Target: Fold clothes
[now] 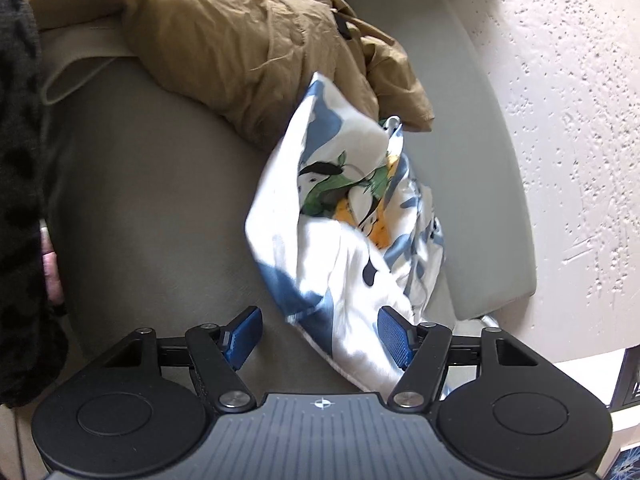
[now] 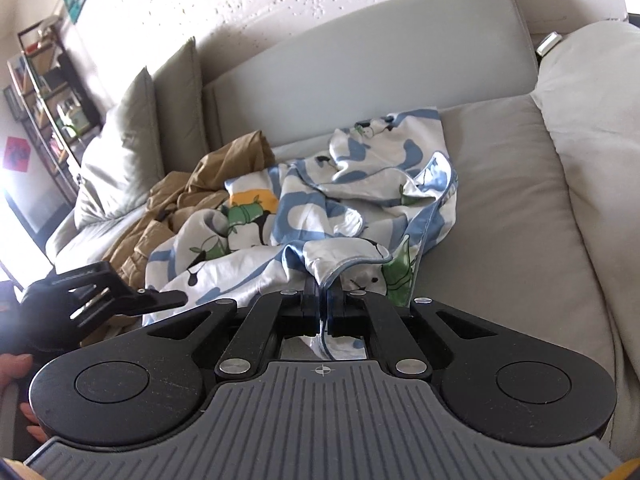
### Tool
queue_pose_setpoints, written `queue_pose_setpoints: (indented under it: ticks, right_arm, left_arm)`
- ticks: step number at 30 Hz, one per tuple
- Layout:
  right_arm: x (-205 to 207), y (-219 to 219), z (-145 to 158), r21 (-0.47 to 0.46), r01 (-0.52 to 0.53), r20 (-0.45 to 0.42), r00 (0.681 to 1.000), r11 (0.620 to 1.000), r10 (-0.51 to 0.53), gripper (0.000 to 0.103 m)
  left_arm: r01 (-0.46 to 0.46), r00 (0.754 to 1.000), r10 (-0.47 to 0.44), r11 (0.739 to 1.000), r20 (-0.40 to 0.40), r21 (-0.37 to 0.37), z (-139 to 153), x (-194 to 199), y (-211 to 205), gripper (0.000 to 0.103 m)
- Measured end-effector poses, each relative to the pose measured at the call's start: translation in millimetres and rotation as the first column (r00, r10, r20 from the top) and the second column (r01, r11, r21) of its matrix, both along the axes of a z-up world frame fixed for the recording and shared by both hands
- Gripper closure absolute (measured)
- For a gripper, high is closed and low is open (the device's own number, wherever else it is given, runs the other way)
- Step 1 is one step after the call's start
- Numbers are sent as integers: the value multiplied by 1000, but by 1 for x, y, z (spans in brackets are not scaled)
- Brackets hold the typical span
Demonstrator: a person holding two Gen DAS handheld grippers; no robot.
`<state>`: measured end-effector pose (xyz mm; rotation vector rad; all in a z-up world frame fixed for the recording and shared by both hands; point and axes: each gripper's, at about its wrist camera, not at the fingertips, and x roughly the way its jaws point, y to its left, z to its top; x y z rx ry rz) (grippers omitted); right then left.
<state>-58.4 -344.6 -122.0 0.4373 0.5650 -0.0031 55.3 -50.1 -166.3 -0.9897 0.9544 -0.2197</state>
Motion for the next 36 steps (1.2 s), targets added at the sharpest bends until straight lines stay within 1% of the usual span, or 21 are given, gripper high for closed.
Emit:
queue_pose_setpoints:
  ticks: [1, 3, 5, 6, 8, 11, 12, 14, 15, 16, 19, 23, 26, 27, 28, 29, 30, 31, 32, 34, 36]
  right_arm:
    - [0, -1, 0, 8, 5, 3, 1000, 1000, -5, 100]
    - [0, -4, -1, 26, 14, 5, 1000, 1000, -14, 100]
    - [-1, -5, -1, 36, 20, 5, 1000, 999, -20, 100]
    - [-1, -5, -2, 34, 20, 6, 1000, 999, -20, 100]
    - [-2, -3, -1, 30, 19, 6, 1000, 999, -19, 100]
    - [-3, 0, 0, 33, 2, 4, 1000, 999, -2, 99]
    - [-4, 1, 2, 38, -10, 2, 1000, 999, 10, 87]
    - [-8, 3, 6, 52, -32, 0, 999, 998, 32, 68]
    - [-11, 3, 9, 63, -39, 2, 999, 997, 39, 48]
    - [-15, 2, 12, 78, -41, 10, 999, 996, 41, 43]
    - [-25, -8, 17, 134, -20, 34, 999, 991, 15, 39]
    - [-10, -29, 6, 195, 97, -42, 995, 976, -91, 38]
    - [1, -45, -2, 234, 187, -103, 981, 954, -166, 39]
    - [7, -52, -8, 275, 207, -124, 976, 939, -179, 43]
    - [16, -59, -18, 342, 220, -146, 973, 914, -180, 50]
    - [24, -66, -27, 400, 234, -166, 969, 886, -181, 54]
    - [32, -72, -36, 449, 250, -187, 965, 858, -184, 63]
    - [39, -78, -46, 497, 266, -207, 961, 826, -185, 66]
    - [47, -83, -53, 529, 279, -220, 957, 801, -188, 66]
    - [62, -89, -63, 566, 298, -235, 952, 768, -196, 66]
    - [77, -92, -72, 576, 330, -271, 940, 748, -207, 67]
  left_arm:
    - [-5, 1000, 5, 1000, 1, 1, -2, 3, -2, 50]
    - [-4, 1000, 4, 1000, -7, 0, -5, 9, -7, 68]
    - [8, 1000, -8, 1000, -15, -12, -8, 13, -13, 78]
    - [17, 1000, -18, 1000, -21, -18, -8, 13, -14, 88]
    - [49, 999, -50, 999, -23, -20, -5, 13, -17, 101]
    - [101, 995, -102, 995, 16, 14, 13, 15, -14, 103]
    - [116, 992, -117, 993, 44, 24, 23, 15, -11, 103]
    - [133, 985, -137, 990, 108, 45, 48, 14, 2, 103]
    - [132, 980, -139, 990, 141, 59, 61, 12, 11, 103]
    - [127, 975, -138, 989, 172, 76, 73, 10, 21, 103]
    - [58, 968, -85, 991, 238, 119, 98, 9, 58, 103]
    - [-43, 969, 8, 990, 249, 134, 106, 11, 102, 103]
    - [-93, 977, 68, 989, 203, 115, 100, 19, 119, 103]
    - [-102, 978, 81, 989, 190, 104, 97, 19, 121, 103]
    - [-107, 979, 86, 989, 184, 105, 95, 20, 123, 103]
    - [-107, 980, 85, 987, 181, 116, 94, 21, 125, 103]
    - [-106, 980, 83, 986, 179, 126, 93, 23, 125, 103]
    - [-105, 981, 80, 986, 179, 132, 92, 24, 126, 103]
    - [-105, 981, 80, 985, 179, 135, 91, 24, 127, 103]
    - [-105, 980, 78, 984, 184, 144, 92, 28, 128, 103]
    - [-102, 979, 70, 982, 192, 159, 93, 31, 128, 103]
